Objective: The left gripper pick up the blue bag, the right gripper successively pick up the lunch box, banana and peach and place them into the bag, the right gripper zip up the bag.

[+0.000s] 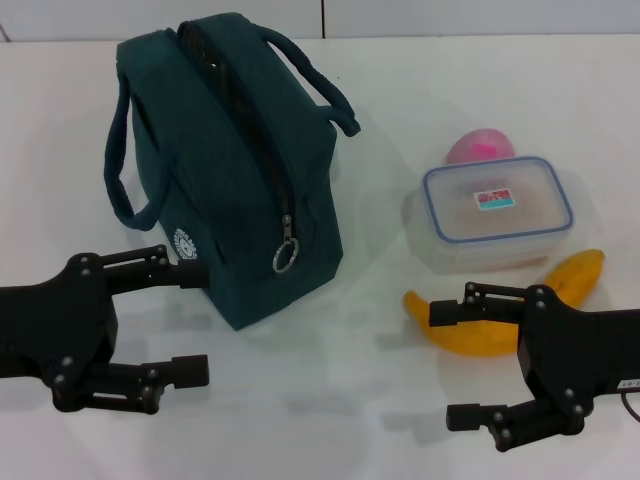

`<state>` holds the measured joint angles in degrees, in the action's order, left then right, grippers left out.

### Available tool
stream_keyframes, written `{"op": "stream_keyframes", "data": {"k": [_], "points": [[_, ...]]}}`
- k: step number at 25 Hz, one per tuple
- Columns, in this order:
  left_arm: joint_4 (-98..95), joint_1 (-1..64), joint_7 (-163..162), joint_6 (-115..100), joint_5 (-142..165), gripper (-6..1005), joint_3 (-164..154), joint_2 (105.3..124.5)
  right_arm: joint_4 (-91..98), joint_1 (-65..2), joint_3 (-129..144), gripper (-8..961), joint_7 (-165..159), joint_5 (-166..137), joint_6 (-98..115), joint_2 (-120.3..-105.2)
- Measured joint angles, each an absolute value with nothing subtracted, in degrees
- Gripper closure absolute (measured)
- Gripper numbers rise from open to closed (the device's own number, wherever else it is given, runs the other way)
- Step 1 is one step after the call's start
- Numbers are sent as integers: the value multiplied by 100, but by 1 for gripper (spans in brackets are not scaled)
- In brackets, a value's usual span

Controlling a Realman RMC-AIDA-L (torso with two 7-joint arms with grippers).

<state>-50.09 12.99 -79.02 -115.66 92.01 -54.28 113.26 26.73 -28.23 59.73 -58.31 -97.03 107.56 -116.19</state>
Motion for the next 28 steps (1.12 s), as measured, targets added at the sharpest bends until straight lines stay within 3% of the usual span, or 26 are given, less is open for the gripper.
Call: {"op": "stream_keyframes", "data": {"k": [20,28], "points": [[-5010,1404,-7949,-11562,9172,131,-4849,11393,2716,-2828,5955,68,-5824,-9636,10763,-11585],[-5010,2063,-9355,-10476,9472,133,-3791,11452,2723,-2785,5941,68,-5842,-9518,10621,-11566]]}}
